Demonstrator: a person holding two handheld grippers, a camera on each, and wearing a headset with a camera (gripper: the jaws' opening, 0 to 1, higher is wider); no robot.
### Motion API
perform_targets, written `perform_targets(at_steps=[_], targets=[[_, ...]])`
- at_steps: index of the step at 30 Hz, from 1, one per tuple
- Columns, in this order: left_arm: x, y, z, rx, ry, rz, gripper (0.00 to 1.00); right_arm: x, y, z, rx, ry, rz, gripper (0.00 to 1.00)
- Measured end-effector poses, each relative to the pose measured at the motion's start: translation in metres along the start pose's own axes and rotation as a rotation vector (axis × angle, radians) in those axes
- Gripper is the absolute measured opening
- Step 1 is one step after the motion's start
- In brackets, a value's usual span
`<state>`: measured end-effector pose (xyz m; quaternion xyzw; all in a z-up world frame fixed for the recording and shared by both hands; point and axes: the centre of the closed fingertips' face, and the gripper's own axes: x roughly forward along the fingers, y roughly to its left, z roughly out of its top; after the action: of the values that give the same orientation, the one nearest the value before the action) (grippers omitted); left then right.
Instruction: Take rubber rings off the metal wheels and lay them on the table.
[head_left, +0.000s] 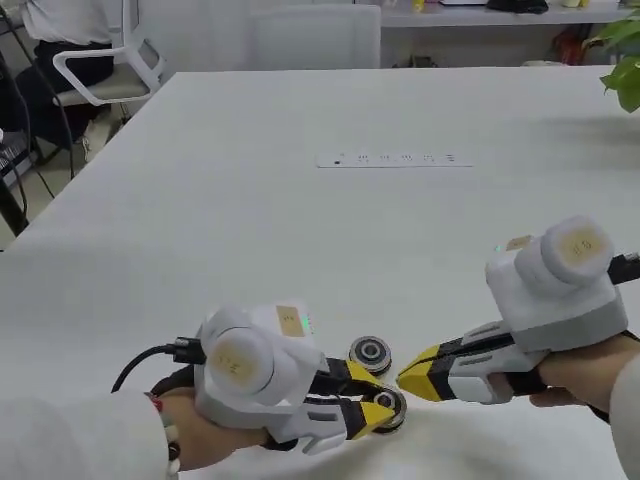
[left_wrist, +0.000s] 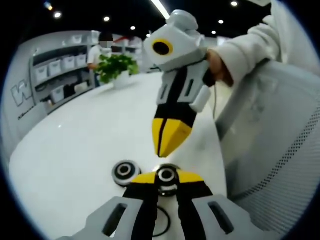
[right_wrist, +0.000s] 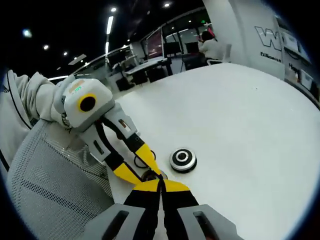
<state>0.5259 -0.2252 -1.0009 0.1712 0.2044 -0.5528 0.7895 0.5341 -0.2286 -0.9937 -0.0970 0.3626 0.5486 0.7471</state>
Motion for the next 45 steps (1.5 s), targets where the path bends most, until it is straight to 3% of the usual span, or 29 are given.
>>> perform_targets(at_steps=[3,6,9,14,16,24,45], targets=[[0.000,0.000,0.000,0.000,0.000,-0.001,0.14,0.001,-0.001,-0.009,-0.009,0.037,0.007,0.01],[0.000,0.000,0.000,0.000,-0.001,-0.001,0.14,0.003,0.005,-0.015,-0.018,0.056,0.035,0.09],[0.000,0.001,0.000,0.000,-0.002,-0.002,0.14,0.006,0.008,-0.024,-0.079,0.102,0.047,0.13],[0.000,0.001,0.000,-0.002,-0.004,-0.003,0.14,0.017,0.012,-0.028,-0.163,0.112,0.040,0.24],[0.000,0.001,0.000,-0.002,-0.004,-0.003,0.14,0.021,0.014,-0.026,-0.202,0.100,0.041,0.24],[-0.001,0.000,-0.001,-0.008,-0.008,-0.004,0.14,0.023,0.012,-0.021,-0.226,0.073,0.028,0.23],[-0.002,0.002,-0.001,-0.025,-0.006,0.008,0.13,0.015,0.007,-0.026,-0.277,0.109,0.029,0.05]])
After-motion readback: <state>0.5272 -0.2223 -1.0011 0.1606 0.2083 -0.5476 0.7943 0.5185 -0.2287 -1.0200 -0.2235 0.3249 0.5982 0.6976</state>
